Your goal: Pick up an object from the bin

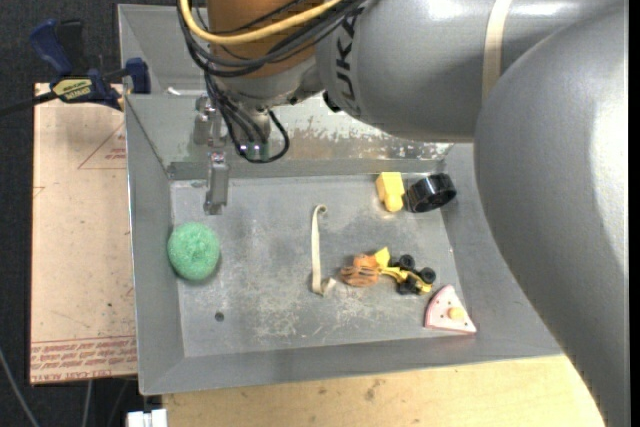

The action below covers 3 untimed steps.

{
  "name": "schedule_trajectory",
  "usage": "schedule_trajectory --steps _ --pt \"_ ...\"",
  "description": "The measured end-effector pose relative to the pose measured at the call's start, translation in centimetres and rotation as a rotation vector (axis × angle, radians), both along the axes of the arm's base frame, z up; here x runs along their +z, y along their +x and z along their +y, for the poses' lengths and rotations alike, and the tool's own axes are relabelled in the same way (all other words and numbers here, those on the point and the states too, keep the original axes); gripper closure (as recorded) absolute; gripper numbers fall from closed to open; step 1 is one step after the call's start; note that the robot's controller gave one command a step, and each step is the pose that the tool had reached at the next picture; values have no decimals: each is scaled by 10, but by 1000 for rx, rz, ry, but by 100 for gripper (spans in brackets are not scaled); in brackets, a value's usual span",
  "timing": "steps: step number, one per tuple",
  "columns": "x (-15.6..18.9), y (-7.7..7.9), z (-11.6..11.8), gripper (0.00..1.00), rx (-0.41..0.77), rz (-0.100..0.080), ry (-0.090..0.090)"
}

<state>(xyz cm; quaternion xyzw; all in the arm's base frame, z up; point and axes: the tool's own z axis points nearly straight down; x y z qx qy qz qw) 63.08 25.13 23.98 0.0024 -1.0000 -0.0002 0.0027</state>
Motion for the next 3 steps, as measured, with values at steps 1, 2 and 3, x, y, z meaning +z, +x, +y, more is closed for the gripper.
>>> schedule_trajectory --steps 1,2,3 --pt "6 1 -2 0 -4 -7 1" --pt "-49 9 -13 0 21 -13 3" --pt "-126 -9 -33 0 159 -10 2"
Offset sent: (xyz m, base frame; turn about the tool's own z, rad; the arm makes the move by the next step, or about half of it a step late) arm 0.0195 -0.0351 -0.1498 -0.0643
